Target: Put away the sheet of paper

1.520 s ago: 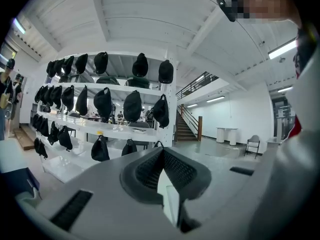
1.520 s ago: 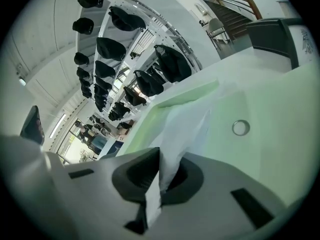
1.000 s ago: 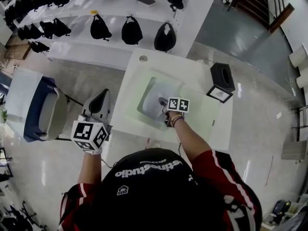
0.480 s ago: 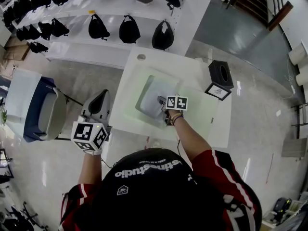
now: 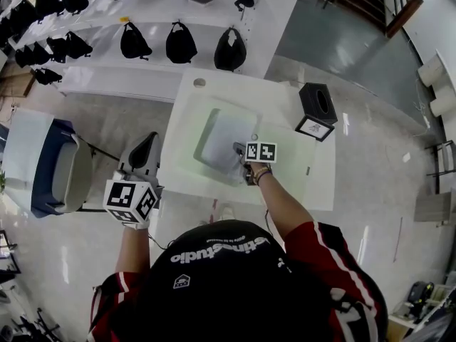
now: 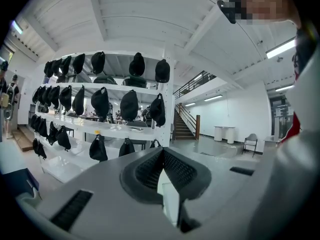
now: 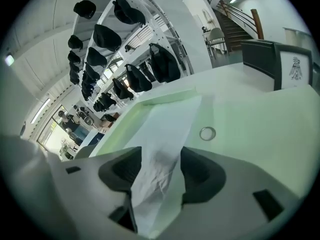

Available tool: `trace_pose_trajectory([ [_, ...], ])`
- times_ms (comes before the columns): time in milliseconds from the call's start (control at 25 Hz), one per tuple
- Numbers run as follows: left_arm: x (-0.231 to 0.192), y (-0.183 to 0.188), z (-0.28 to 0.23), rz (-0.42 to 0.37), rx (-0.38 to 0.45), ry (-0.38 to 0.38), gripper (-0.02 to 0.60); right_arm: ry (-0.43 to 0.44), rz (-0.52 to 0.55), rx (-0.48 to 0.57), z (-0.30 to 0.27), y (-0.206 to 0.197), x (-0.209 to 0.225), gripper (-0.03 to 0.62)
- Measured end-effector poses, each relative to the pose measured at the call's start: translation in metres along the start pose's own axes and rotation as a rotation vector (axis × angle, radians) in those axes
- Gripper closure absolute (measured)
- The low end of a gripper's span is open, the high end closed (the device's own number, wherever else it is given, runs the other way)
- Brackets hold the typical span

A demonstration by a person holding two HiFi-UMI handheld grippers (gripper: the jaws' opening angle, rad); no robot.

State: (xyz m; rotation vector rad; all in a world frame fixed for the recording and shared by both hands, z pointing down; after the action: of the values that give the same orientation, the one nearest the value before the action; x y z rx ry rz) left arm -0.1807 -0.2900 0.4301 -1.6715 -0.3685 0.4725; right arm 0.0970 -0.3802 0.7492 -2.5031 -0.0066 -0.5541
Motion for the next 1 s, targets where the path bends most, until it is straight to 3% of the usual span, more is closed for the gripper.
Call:
trace_pose_trajectory([
  [760,-0.004,0.000,0.011,0.005,0.001,0.024,0.578,0.045,-0.008,-0.021,-0.012,-0.002,-0.018,0.368],
  [1000,-0.007,0.002,0.010,0.018,0.007,0.022,0.578,0.020,-0.005,-0.024,-0.008,-0.002,-0.007,0.368],
])
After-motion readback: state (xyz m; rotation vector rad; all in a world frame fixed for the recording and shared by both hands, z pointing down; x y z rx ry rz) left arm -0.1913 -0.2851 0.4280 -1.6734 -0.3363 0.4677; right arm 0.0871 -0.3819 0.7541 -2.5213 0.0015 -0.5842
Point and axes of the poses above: the fingertips, and each gripper's own axes: z backward along the fingers, x to its right, y out of its top, the point moved 3 cm from there along z, backward along the fingers, and after that the axes turned 5 degrees about -y, right-handed, at the moved point
